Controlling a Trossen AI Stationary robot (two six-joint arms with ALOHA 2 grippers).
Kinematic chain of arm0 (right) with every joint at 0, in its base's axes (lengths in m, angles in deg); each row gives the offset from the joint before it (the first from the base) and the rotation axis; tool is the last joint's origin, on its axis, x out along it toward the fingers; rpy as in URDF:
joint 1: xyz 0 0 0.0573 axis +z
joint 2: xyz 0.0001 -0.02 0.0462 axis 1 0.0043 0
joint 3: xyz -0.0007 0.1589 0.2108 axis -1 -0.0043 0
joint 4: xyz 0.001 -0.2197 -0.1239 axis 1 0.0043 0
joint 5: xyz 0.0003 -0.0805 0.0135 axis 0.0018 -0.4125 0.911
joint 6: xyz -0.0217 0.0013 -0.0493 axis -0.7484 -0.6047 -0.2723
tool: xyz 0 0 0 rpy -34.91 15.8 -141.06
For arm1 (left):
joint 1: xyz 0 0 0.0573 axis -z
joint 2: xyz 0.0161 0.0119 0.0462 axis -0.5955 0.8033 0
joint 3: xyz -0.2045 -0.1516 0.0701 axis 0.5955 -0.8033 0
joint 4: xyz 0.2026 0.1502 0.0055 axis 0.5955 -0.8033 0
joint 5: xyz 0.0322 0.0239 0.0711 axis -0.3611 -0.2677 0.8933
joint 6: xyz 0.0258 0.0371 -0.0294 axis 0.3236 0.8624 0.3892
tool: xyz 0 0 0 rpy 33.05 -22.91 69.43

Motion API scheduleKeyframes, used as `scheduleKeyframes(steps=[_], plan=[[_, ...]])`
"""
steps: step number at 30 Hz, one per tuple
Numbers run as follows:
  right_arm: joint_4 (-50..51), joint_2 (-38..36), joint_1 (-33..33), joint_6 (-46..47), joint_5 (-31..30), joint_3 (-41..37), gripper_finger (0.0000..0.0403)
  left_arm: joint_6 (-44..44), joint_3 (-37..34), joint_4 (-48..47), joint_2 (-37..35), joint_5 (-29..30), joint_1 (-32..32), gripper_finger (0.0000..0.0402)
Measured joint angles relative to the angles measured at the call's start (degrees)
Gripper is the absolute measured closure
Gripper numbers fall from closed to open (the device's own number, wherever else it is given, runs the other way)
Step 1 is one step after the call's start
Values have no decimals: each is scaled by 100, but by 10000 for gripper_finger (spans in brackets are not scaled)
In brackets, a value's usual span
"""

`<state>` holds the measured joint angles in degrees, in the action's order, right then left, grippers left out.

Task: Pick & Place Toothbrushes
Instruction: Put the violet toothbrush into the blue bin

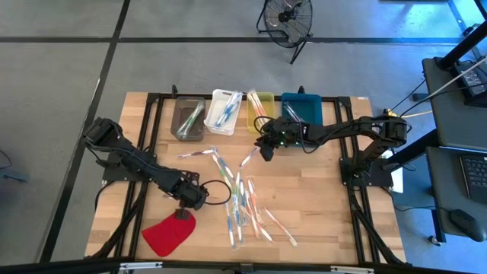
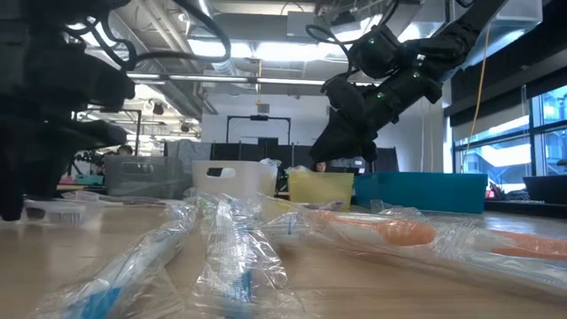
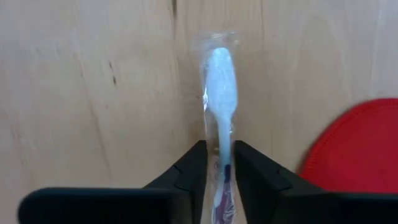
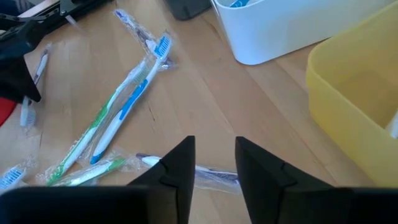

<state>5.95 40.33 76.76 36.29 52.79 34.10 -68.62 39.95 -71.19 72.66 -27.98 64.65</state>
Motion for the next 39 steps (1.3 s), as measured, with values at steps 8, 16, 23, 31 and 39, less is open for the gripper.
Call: scheduleKeyframes(steps=[8,16,23,31,39], plan=[[135,-59,0,-2,-1,0,279,223,-1,-2,-6,340,-13,388],[761,-702,0,-562,-3,0,301,220,0,16,-202,480,-13,378],[1478,-1185,150,-991,-22,-41,323,230,2,7,-840,813,-131,389],[738,-1602,602,-707,-22,-901,344,592,2,319,-1612,1667,-519,385],[125,-1841,1107,-448,-22,-1386,360,1421,-29,1425,-1812,1674,-1132,385]])
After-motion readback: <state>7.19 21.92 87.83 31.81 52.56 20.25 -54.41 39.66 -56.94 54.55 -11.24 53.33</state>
